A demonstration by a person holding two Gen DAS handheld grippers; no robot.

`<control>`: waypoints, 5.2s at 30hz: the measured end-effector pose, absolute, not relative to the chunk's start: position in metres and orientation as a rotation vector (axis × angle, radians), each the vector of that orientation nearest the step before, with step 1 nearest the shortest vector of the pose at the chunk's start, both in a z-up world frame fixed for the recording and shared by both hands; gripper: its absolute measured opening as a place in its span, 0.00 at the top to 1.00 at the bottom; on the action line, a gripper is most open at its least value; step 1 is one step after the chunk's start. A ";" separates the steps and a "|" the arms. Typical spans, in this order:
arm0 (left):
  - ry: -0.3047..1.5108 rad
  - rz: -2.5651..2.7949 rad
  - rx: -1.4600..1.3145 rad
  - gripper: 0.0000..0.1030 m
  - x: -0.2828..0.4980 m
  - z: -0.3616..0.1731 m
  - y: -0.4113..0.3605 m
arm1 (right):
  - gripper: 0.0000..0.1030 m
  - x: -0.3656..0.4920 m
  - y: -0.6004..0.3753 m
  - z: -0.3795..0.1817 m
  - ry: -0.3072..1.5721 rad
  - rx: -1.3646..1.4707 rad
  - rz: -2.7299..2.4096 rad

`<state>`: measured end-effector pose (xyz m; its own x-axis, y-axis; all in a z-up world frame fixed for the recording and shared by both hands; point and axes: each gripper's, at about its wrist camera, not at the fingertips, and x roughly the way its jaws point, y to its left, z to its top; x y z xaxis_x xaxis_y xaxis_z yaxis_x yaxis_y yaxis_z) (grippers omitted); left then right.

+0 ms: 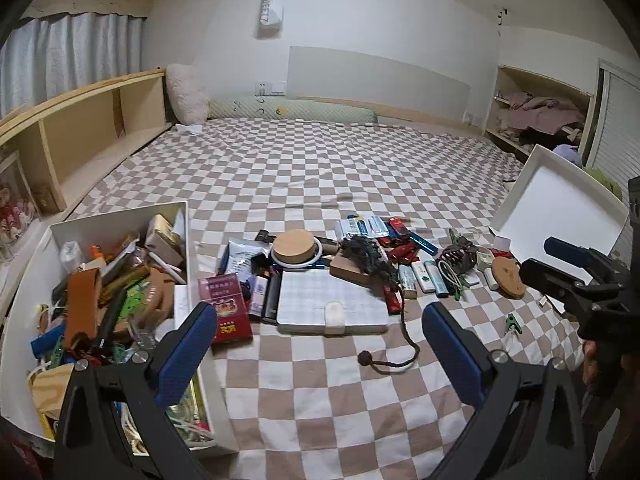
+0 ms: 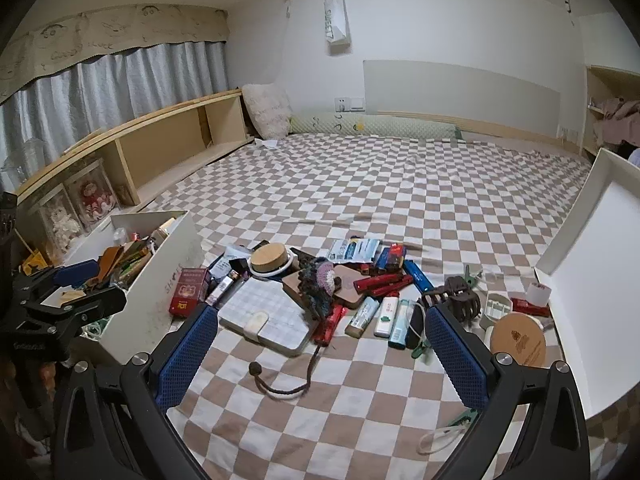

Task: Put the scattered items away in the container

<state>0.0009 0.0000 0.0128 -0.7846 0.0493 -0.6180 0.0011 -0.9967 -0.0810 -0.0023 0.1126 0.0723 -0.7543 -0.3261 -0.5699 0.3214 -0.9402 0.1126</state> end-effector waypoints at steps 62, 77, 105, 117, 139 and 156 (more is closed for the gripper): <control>-0.102 2.658 -1.230 0.00 -0.050 -0.079 0.063 | 0.24 -0.057 0.201 -0.072 0.609 1.548 -2.151; -0.104 2.722 -1.163 0.00 -0.044 -0.056 0.068 | 0.46 -0.082 0.216 -0.079 0.388 1.613 -2.091; -0.197 2.828 -1.082 0.00 -0.077 -0.037 0.048 | 0.46 -0.113 0.167 -0.032 -0.041 1.410 -2.117; -0.141 2.772 -1.072 0.04 -0.120 -0.057 0.068 | 0.46 -0.130 0.191 -0.034 -0.291 1.314 -2.284; 0.022 2.556 -1.218 0.78 -0.170 -0.117 0.143 | 0.46 -0.121 0.248 -0.054 -0.525 1.240 -2.467; 0.077 2.566 -1.355 0.76 -0.196 -0.148 0.148 | 0.46 -0.118 0.230 -0.071 -0.477 1.292 -2.424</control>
